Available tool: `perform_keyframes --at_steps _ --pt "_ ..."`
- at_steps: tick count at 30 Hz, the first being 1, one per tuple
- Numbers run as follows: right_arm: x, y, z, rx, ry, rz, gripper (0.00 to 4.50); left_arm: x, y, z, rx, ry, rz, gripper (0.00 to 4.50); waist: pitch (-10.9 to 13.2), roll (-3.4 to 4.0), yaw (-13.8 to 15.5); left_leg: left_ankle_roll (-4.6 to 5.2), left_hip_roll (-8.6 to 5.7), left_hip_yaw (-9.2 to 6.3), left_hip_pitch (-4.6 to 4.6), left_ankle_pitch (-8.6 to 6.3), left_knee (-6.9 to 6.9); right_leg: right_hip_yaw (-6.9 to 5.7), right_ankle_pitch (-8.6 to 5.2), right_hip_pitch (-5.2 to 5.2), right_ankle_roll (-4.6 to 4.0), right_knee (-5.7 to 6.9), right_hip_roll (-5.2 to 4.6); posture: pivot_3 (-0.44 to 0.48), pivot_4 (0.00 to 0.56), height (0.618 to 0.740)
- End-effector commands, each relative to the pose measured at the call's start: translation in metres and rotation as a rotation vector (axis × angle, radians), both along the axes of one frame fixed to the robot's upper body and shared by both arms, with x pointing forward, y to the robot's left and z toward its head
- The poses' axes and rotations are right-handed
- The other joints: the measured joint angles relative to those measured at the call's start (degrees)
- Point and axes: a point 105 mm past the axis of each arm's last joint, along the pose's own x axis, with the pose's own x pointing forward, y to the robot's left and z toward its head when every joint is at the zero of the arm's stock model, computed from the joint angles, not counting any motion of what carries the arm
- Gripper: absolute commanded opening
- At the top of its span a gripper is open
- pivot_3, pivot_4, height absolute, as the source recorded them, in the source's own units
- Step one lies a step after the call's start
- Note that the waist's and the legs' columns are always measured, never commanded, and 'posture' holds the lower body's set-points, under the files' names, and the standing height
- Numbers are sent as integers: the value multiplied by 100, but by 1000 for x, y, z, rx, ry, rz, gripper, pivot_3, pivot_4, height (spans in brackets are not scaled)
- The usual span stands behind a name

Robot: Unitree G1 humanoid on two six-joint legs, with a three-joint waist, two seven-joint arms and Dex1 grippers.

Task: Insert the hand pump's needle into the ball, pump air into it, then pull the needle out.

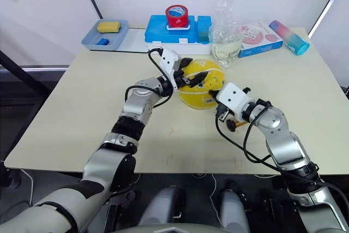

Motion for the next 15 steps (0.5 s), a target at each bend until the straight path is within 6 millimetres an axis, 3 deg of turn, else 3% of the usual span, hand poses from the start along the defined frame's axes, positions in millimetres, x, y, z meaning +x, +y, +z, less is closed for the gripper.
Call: perform_keyframes --at_steps 1,15 --pt "-7 -2 28 22 -110 10 13 5 9 -35 75 104 66 4500 0 0 1 0 -1 -3 0 0 0 0 0 2 0 0 0 0 150 739" --pt "-14 -5 31 -11 -116 -2 13 7 16 -55 178 108 124 4500 -1 -1 35 0 -7 -20 -1 0 0 -5 -6 10 8 -2 -3 0 150 739"
